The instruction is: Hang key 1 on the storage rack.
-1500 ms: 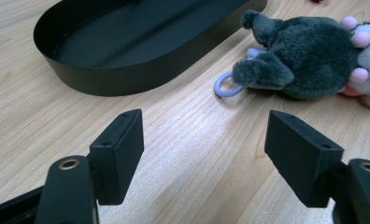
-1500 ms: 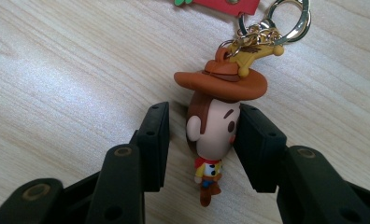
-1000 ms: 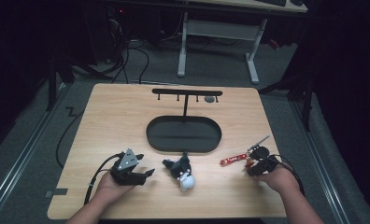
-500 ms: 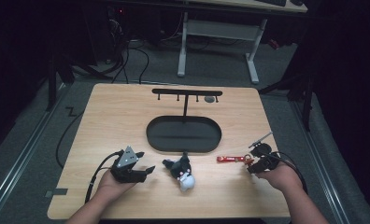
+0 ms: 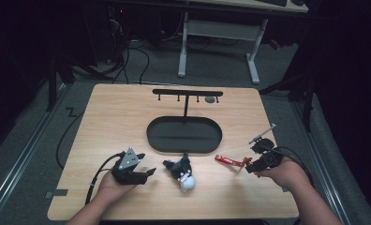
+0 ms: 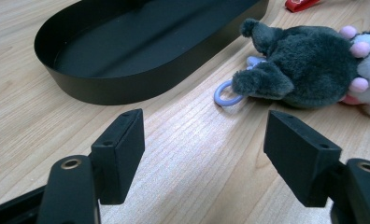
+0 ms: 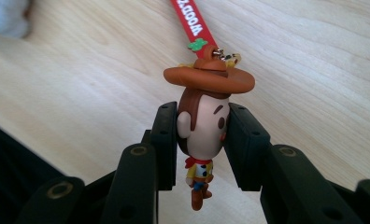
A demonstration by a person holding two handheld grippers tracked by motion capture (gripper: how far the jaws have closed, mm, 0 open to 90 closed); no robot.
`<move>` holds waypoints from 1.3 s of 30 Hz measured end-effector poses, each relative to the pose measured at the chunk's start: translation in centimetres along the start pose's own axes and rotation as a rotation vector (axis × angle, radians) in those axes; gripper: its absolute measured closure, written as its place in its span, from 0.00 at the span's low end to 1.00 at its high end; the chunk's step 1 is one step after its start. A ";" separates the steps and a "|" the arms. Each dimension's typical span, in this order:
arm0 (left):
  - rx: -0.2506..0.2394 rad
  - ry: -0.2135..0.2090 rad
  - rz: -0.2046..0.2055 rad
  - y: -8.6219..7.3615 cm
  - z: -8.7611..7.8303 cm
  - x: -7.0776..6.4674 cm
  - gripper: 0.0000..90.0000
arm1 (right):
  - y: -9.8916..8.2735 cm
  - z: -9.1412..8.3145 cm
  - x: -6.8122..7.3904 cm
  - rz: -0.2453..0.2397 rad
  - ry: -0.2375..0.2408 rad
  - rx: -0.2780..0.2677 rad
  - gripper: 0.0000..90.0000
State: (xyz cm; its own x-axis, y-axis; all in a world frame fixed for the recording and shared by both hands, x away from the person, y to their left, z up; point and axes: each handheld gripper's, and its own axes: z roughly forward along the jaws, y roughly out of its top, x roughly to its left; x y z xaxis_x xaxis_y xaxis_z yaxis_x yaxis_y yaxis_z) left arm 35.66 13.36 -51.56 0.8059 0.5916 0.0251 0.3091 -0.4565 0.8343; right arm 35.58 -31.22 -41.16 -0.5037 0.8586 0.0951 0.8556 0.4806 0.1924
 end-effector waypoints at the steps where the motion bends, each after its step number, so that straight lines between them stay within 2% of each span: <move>1: -0.001 0.000 0.000 0.0 0.0 0.0 0.33 | 0.1 -0.3 0.2 -0.008 0.002 0.005 0.74; 6: -0.002 -0.001 0.000 0.0 0.0 0.0 0.33 | 0.8 -1.7 1.2 -0.037 -0.008 0.022 0.74; 11: -0.004 -0.003 0.000 0.0 0.0 0.0 0.33 | 1.7 -3.7 1.7 -0.035 -0.011 -0.013 0.74; 18: -0.006 -0.005 0.001 0.0 0.0 0.1 0.33 | 3.1 -5.7 2.4 -0.051 -0.021 -0.021 0.74; 27: -0.008 -0.008 0.003 0.1 -0.1 0.0 0.33 | 4.7 -7.4 2.9 -0.055 -0.035 -0.047 0.74; 39: -0.007 -0.011 0.005 0.1 -0.1 0.0 0.33 | 6.3 -8.7 2.3 -0.037 -0.054 -0.063 0.74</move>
State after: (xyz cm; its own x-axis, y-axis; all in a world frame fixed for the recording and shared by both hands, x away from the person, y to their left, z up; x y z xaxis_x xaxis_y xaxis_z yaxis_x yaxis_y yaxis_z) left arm 35.64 13.42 -51.45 0.8130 0.5818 0.0229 0.3019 -0.4548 0.8379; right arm 38.77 -27.76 -31.21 -0.5260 0.8498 0.0347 0.8266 0.5012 0.2558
